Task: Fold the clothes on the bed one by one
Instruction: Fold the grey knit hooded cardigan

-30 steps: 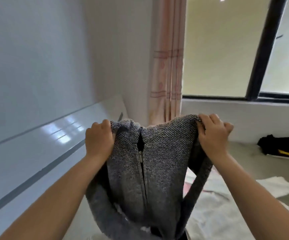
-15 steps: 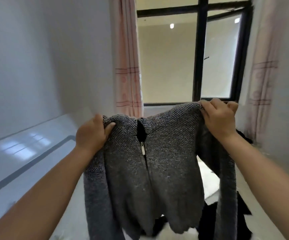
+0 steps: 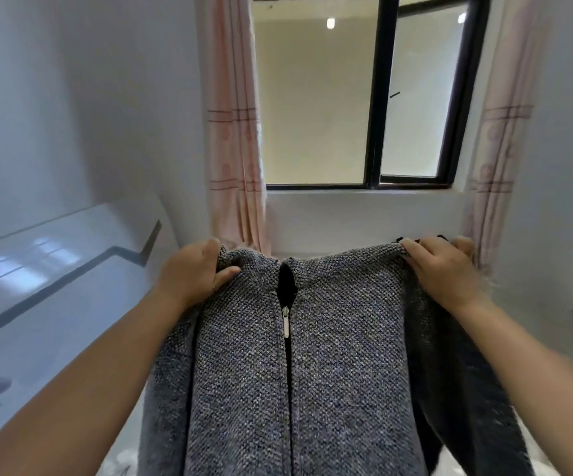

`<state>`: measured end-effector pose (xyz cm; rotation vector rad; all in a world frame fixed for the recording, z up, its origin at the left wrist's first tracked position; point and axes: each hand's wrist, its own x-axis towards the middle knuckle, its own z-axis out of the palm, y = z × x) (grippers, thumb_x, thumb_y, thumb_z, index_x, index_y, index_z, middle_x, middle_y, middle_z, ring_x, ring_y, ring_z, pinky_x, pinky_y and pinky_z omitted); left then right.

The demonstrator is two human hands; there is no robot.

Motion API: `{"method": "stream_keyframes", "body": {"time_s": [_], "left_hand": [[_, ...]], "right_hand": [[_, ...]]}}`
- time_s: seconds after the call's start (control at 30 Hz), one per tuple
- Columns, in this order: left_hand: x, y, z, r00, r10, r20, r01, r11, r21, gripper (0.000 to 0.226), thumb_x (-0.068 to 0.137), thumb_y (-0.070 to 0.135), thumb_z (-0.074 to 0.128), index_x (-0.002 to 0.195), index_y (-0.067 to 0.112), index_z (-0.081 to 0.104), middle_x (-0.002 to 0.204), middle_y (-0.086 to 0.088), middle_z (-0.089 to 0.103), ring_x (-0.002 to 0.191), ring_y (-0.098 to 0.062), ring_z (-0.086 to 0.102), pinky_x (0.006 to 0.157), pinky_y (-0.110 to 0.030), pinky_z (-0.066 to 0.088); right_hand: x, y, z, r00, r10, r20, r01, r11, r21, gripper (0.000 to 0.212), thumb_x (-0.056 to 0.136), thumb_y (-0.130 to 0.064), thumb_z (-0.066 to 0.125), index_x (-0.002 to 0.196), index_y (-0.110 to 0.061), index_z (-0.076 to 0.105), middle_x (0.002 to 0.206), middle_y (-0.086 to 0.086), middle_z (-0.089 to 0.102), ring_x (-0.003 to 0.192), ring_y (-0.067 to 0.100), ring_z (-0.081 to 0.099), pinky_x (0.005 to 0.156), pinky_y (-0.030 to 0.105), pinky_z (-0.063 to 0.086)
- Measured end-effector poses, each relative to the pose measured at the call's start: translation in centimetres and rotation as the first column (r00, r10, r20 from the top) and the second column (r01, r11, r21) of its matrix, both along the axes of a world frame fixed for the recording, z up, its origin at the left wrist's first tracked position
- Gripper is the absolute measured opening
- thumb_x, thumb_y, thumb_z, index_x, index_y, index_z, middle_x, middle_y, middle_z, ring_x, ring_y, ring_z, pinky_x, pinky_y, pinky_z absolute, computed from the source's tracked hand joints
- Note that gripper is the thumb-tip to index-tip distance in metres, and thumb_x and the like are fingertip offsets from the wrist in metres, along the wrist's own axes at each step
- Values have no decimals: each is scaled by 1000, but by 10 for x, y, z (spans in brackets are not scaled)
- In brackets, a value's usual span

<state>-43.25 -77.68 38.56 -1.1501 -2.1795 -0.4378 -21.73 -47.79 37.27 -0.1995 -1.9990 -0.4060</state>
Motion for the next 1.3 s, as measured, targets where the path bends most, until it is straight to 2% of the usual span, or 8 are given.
{"method": "stream_keyframes", "body": {"time_s": [0.13,0.47,0.63,0.8,0.87,1.03,1.2,1.3], "left_hand": [[-36,47,-28,999,17,32,-14,997,-69,48,78,30,69,89,-13,52,80,-32,59,73,-44,59,54,-43,43],[-144,156,-205,940,136,313,6,910,-415,44,90,37,52,105,-5,49,91,-25,61,79,-37,60,59,-37,41],[-129,160,-340,779,398,485,103,681,-725,34,98,39,31,113,10,38,105,-12,60,89,-28,58,61,-33,39],[-121,158,-432,619,557,554,246,533,-810,30,95,31,39,115,9,39,117,-12,55,104,-30,53,75,-37,41],[-123,158,-456,456,586,670,206,663,-720,52,90,42,47,128,10,33,122,-11,53,108,-29,53,81,-38,45],[-131,169,-491,224,464,857,-125,886,-447,105,74,52,66,146,14,0,143,-8,36,125,-28,42,93,-40,42],[-145,184,-501,244,156,957,-197,974,-109,67,81,16,64,140,20,32,127,-4,54,114,-25,50,87,-29,41],[-163,195,-480,408,25,913,-123,992,27,41,82,3,58,122,11,54,111,-7,60,105,-26,52,78,-19,33]], "right_hand": [[-41,43,-31,998,-69,-11,70,995,73,10,74,-9,64,75,-3,72,51,10,53,42,24,56,59,34,20],[-150,127,-223,939,75,336,37,949,-315,11,71,-11,65,74,-1,68,59,13,65,46,27,61,59,37,46],[-149,107,-345,420,178,890,474,793,-382,15,92,-24,49,98,-15,60,97,2,67,92,21,63,79,36,35],[-164,82,-421,-150,309,939,672,729,-133,19,90,-29,44,85,-18,59,92,0,61,101,21,57,100,42,26],[-178,78,-442,-75,354,932,704,681,-201,17,87,-31,46,89,-17,56,93,3,55,104,24,55,98,43,30],[-249,65,-482,490,397,776,698,355,-622,65,86,-50,50,139,-20,28,130,4,51,118,26,48,93,42,36],[-308,68,-505,643,329,692,719,52,-693,36,86,-37,58,115,-17,53,116,8,61,111,30,51,91,40,29],[-315,82,-483,758,246,604,556,241,-796,20,90,-23,52,104,-14,63,94,8,58,101,29,51,71,31,17]]}}
